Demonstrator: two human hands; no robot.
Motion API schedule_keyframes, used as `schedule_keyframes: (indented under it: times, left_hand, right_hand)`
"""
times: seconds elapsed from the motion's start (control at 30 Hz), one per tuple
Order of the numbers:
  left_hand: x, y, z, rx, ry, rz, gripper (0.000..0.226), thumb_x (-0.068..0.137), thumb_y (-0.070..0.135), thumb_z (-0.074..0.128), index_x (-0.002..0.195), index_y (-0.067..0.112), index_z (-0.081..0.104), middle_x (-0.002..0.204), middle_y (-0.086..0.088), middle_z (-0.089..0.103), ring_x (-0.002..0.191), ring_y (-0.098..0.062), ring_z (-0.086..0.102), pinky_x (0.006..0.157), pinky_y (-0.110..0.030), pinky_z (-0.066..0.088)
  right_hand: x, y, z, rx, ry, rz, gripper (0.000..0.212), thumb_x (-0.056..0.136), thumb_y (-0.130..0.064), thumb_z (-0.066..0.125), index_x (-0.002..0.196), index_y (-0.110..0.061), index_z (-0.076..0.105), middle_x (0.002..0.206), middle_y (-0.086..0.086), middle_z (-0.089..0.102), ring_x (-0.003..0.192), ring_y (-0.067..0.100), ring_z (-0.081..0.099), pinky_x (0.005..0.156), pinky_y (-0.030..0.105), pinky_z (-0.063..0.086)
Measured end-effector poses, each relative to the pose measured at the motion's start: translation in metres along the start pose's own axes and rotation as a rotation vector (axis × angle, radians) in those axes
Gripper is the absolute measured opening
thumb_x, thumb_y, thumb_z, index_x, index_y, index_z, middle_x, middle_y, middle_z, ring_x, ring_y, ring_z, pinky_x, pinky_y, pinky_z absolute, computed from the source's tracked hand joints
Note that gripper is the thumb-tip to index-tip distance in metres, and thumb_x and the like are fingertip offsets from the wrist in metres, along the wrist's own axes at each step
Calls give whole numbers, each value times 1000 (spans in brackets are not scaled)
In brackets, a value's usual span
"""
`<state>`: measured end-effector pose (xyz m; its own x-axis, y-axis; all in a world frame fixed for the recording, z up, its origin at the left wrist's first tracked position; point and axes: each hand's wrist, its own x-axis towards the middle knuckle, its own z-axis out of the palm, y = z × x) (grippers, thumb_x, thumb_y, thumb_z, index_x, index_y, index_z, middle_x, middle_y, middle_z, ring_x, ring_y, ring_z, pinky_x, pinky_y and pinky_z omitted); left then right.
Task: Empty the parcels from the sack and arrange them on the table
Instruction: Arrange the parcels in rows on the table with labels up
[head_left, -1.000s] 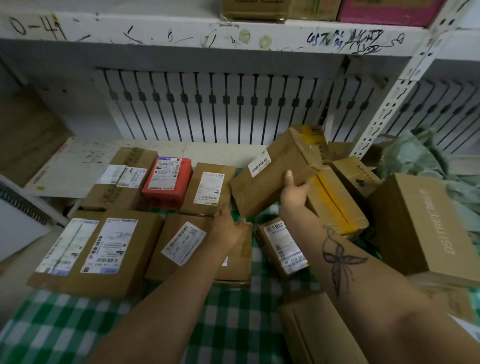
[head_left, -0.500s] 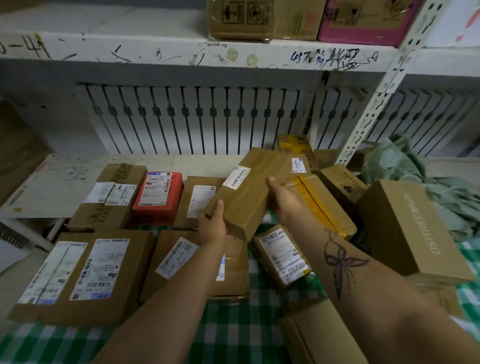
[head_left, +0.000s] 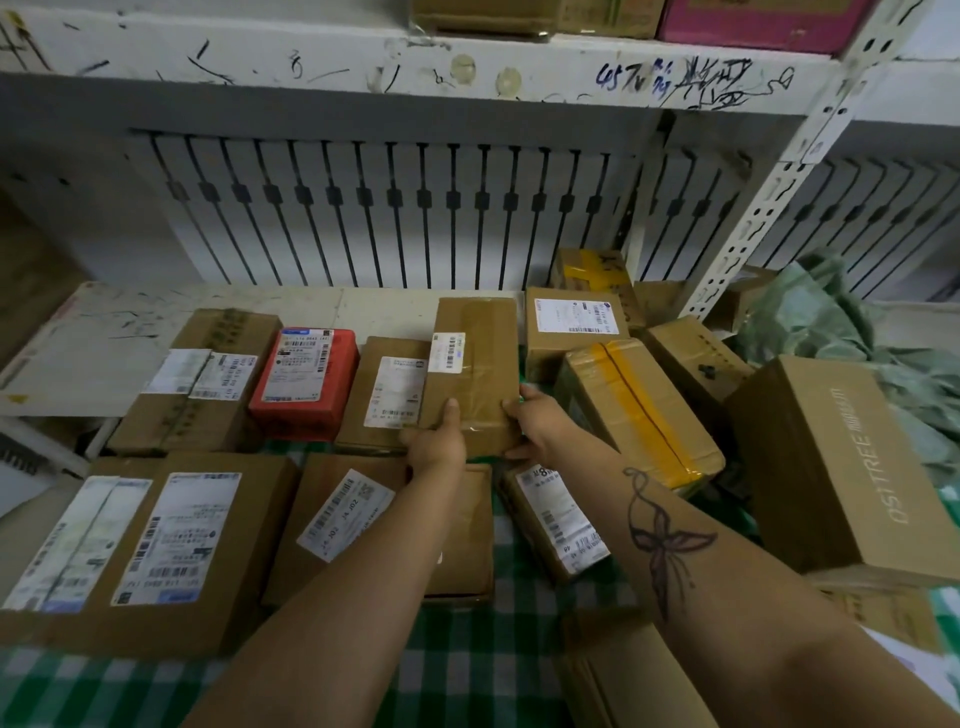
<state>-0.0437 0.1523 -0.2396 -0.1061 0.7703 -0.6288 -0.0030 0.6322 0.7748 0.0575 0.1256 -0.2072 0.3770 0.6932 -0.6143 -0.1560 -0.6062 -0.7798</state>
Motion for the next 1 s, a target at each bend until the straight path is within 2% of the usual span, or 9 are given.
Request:
schedule_keyframes:
  times: [0.1,0.27,0.37,0.47,0.63,0.77,0.87,1.0]
  left_hand:
    - [6,6,5,215,-25,61,67,91,41,55,141,5,28,138,-17,46,124,-36,48,99,-42,40]
    - [15,7,7,491,-31,91,68,94,46,47,144,7,23,139,-19,45,124,-38,47,98,-44,42]
    - [20,8,8,642,-24,142,58,92,45,50,134,6,43,133,-17,50,120,-34,51,94,-40,44]
    - [24,8,11,698,-74,137,45,95,36,48,125,4,50,127,-15,54,115,-30,54,80,-31,42]
    - [21,5,16,749,-107,114,40,98,29,45,119,-4,54,124,-19,57,113,-32,55,74,-28,37]
    - [27,7,16,809,-97,138,37,100,26,41,119,-3,55,124,-19,57,114,-32,55,77,-29,39]
    - [34,6,14,865,-95,173,33,99,23,43,119,0,55,123,-17,58,114,-31,55,85,-33,44]
    - [36,4,13,948,-61,180,30,95,15,46,122,2,53,125,-17,57,115,-31,55,89,-35,46]
  right_hand:
    - [8,0,-3,14,5,29,44,98,-12,37,140,-23,37,133,11,51,117,32,50,88,44,47]
    - [22,4,-1,-52,43,83,39,98,-11,39,137,-13,41,133,14,52,120,34,51,92,43,49]
    - [33,10,3,-58,107,121,34,98,-14,39,132,-12,46,131,13,54,118,33,53,98,43,48]
    - [48,18,1,-147,147,101,37,98,-12,36,133,-8,47,132,17,55,119,33,54,103,44,45]
    - [48,19,-5,-183,256,110,36,96,-13,39,129,-14,51,122,14,59,111,31,57,100,44,47]
    - [44,16,-4,-204,271,88,29,95,-15,43,121,-11,54,117,14,59,108,31,57,97,45,50]
    - [44,15,-2,-279,276,121,25,95,-13,43,116,-6,54,118,18,59,107,33,59,94,45,52]
    - [43,14,2,-443,192,152,29,97,-13,39,118,-2,55,124,19,58,114,32,56,100,40,47]
